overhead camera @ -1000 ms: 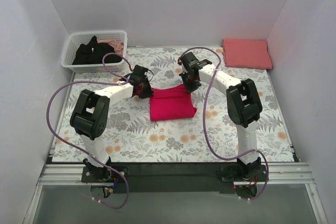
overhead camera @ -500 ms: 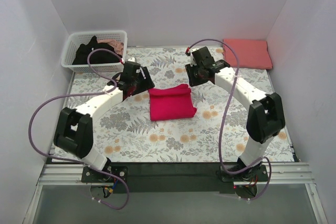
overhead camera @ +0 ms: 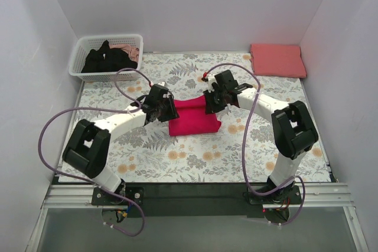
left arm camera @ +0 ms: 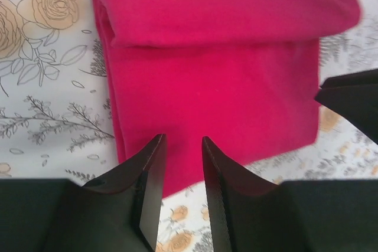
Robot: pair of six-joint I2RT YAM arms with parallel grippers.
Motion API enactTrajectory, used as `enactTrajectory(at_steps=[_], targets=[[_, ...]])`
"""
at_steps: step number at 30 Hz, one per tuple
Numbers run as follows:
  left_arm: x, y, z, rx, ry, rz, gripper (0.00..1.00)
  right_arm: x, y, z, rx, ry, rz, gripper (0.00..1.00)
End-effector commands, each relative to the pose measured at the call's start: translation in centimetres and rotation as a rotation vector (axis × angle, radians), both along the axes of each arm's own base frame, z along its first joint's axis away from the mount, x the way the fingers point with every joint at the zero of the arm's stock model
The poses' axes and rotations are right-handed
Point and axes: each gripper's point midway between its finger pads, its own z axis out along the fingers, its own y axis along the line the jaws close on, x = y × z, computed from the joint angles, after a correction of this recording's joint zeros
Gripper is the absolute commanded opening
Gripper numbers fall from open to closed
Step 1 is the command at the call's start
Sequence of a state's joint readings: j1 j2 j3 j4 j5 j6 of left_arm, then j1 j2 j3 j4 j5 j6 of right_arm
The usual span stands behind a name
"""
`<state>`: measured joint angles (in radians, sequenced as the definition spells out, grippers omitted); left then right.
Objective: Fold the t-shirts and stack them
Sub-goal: Fold the tshirt
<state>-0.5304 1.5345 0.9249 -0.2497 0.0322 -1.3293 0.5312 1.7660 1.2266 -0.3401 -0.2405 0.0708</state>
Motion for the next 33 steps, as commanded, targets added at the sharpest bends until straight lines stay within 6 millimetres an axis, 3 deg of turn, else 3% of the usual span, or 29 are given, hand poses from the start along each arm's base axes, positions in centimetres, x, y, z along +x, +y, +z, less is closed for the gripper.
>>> enactTrajectory(at_steps=[1, 3, 8, 13, 14, 17, 21, 22, 23, 24, 27, 29, 32, 33], targets=[[2.8, -0.4, 0.4, 0.011, -0.043, 0.044, 0.29, 2.2, 2.0, 1.0, 0.070, -0.073, 0.039, 0.23], [3.9, -0.7, -0.8, 0.036, -0.026, 0.052, 0.27, 3.3, 2.3, 1.1, 0.072, -0.083, 0.032, 0.23], [7.8, 0.1, -2.5, 0.068, -0.008, 0.116, 0.27, 6.4, 1.5, -1.0, 0.052, -0.064, -0.004, 0.23], [11.7, 0.8, -2.8, 0.070, -0.024, 0.157, 0.29, 10.6, 1.3, -0.8, 0.102, -0.078, -0.041, 0.24], [13.3, 1.0, -1.5, 0.061, -0.060, 0.168, 0.31, 11.5, 0.8, -0.6, 0.114, -0.076, -0.065, 0.25], [15.4, 1.2, -0.4, 0.051, -0.094, 0.177, 0.38, 13.3, 0.6, 0.6, 0.169, -0.083, -0.085, 0.26], [14.8, 0.4, 1.2, -0.013, -0.102, 0.158, 0.51, 12.3, 1.2, 2.9, 0.261, -0.079, -0.076, 0.29], [14.6, 0.4, 2.8, -0.044, -0.131, 0.166, 0.55, 11.6, 1.6, 4.6, 0.308, -0.090, -0.053, 0.32], [13.8, 0.0, 3.2, -0.077, -0.131, 0.147, 0.57, 10.5, 1.5, 3.9, 0.322, -0.069, -0.051, 0.34], [13.0, -0.1, 4.0, -0.117, -0.163, 0.135, 0.58, 10.2, 2.2, 5.9, 0.388, -0.098, -0.034, 0.35], [12.1, -0.4, 4.4, -0.185, -0.217, 0.123, 0.58, 9.8, 2.5, 6.8, 0.472, -0.110, -0.021, 0.39], [12.3, -0.3, 4.7, -0.199, -0.238, 0.128, 0.56, 9.7, 2.8, 6.6, 0.526, -0.058, -0.019, 0.40], [13.2, -0.4, 3.6, -0.225, -0.227, 0.132, 0.51, 10.5, 2.8, 5.3, 0.570, -0.016, -0.032, 0.40], [13.7, -0.4, 2.5, -0.232, -0.218, 0.133, 0.50, 10.6, 2.9, 3.9, 0.580, 0.023, -0.033, 0.40]])
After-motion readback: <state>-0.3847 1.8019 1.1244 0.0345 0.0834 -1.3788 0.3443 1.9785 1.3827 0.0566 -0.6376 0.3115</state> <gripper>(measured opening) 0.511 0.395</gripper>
